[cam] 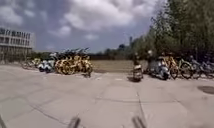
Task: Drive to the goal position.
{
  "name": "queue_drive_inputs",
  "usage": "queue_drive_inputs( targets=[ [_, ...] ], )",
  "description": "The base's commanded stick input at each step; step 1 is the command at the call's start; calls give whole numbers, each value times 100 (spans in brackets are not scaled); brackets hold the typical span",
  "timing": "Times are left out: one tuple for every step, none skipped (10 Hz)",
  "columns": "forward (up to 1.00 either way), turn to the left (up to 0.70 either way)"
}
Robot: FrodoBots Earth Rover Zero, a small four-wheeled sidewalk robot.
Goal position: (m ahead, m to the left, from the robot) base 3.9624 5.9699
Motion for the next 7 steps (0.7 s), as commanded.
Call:
queue_drive_inputs(
  targets=[
    [70,35],
    [70,35],
    [70,35],
    [70,35],
    [70,35],
    [70,35],
    [70,35]
  ],
)
